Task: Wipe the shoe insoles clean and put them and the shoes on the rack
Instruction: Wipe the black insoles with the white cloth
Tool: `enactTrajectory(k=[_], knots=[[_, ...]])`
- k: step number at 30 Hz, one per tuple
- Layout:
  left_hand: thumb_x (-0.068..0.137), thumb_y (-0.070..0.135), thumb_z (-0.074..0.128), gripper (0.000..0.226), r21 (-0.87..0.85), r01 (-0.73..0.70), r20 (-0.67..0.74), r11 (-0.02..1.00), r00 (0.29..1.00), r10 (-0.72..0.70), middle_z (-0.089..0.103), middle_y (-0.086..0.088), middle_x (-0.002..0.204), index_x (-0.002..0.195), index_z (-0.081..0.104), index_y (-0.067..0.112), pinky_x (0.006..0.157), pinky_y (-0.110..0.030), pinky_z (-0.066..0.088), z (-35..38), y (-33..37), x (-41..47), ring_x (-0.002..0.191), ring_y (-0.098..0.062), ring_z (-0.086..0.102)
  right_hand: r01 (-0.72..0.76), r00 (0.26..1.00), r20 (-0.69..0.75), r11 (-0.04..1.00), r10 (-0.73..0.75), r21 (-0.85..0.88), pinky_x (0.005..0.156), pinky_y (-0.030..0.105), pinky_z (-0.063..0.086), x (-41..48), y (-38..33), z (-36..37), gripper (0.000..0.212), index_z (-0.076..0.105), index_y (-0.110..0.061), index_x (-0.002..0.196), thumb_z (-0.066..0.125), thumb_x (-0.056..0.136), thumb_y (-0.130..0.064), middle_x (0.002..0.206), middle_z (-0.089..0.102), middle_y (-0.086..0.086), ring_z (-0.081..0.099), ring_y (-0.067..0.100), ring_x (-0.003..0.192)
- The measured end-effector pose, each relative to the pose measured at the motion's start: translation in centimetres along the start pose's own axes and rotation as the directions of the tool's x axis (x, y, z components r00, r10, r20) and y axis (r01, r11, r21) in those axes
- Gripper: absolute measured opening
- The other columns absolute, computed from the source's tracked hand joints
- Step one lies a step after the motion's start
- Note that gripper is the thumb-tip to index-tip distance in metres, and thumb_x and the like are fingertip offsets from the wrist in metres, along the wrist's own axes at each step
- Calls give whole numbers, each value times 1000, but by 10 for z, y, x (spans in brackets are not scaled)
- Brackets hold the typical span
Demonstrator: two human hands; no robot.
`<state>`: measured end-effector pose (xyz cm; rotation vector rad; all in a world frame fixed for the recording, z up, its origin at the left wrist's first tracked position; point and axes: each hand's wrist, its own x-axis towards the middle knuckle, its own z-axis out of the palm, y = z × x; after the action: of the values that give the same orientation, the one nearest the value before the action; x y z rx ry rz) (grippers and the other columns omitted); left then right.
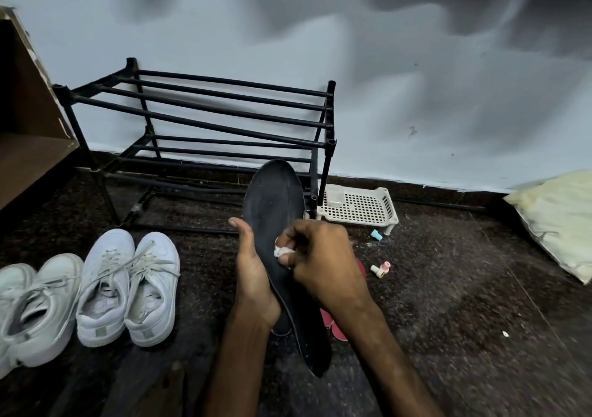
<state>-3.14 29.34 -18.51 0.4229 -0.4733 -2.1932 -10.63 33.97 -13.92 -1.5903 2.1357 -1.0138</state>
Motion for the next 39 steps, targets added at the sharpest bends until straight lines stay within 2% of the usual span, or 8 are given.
enactTrajectory(k=[3, 6, 14, 21, 26, 32, 36, 39], knots=[[85, 77, 30, 84, 9, -15, -9, 1000, 1000, 16, 74, -12, 97, 107, 74, 8, 74, -30, 58, 6, 1, 0, 89, -23, 72, 51, 962, -267, 998, -57, -32, 80, 25, 49, 19, -2, -1, 24, 69, -20, 92, 73, 77, -3, 91, 68, -6, 63, 10, 84], [84, 79, 31, 85, 41, 11, -22, 999, 1000, -10, 67, -14, 123, 121, 68, 12, 97, -40, 47, 8, 0, -3, 117, -27, 62, 96, 919, -382, 995, -97, -22, 82, 20, 46, 37, -8, -3, 33, 67, -15, 106, 71, 78, 1, 99, 69, -2, 63, 13, 90], [84, 79, 28, 88, 38, 12, -37, 999, 999, -11, 69, -11, 87, 117, 64, 5, 59, -26, 57, 2, 5, 4, 64, -16, 67, 55, 986, -163, 991, -34, 125, 73, 17, 51, 4, 8, 8, 37, 64, -20, 91, 71, 73, 12, 80, 66, -9, 63, 4, 77], [86, 78, 27, 89, 92, 40, -56, 995, 998, -35, 61, -17, 131, 136, 55, 9, 106, -41, 41, 7, 3, -3, 123, -28, 58, 148, 920, -367, 989, -134, 9, 75, 28, 46, 35, 9, -1, 38, 48, -20, 94, 65, 77, 9, 90, 59, -3, 56, 17, 86], [79, 82, 32, 97, 60, 38, -36, 997, 999, -36, 69, -11, 90, 128, 57, 3, 65, -27, 56, 4, 14, 3, 70, -18, 65, 147, 968, -201, 989, -150, -28, 67, 23, 38, -2, 11, 13, 43, 44, -23, 91, 57, 73, 14, 89, 56, 1, 49, 16, 82], [83, 79, 31, 88, 121, 111, -35, 986, 994, -107, 67, -18, 121, 127, 63, 10, 95, -39, 50, 5, 5, -2, 110, -29, 66, 175, 902, -377, 976, -212, -131, 70, 21, 33, 23, 4, 2, 40, 51, -14, 96, 54, 73, 19, 93, 57, -1, 45, 17, 86], [84, 79, 31, 84, 225, 159, 73, 961, 981, -179, 66, -18, 91, 101, 76, 11, 56, -32, 52, 8, 3, -4, 65, -27, 63, 154, 878, -428, 973, -215, -173, 71, 28, 38, 61, -3, -21, 37, 56, -14, 98, 56, 75, 15, 94, 62, 0, 51, 22, 90], [85, 77, 32, 82, 222, 160, 96, 962, 978, -185, 65, -17, 86, 104, 75, 10, 53, -32, 49, 7, 4, -5, 58, -26, 59, 159, 883, -409, 966, -231, -204, 72, 19, 32, 71, -2, -27, 37, 61, -14, 100, 58, 75, 14, 95, 65, 0, 55, 21, 92]])
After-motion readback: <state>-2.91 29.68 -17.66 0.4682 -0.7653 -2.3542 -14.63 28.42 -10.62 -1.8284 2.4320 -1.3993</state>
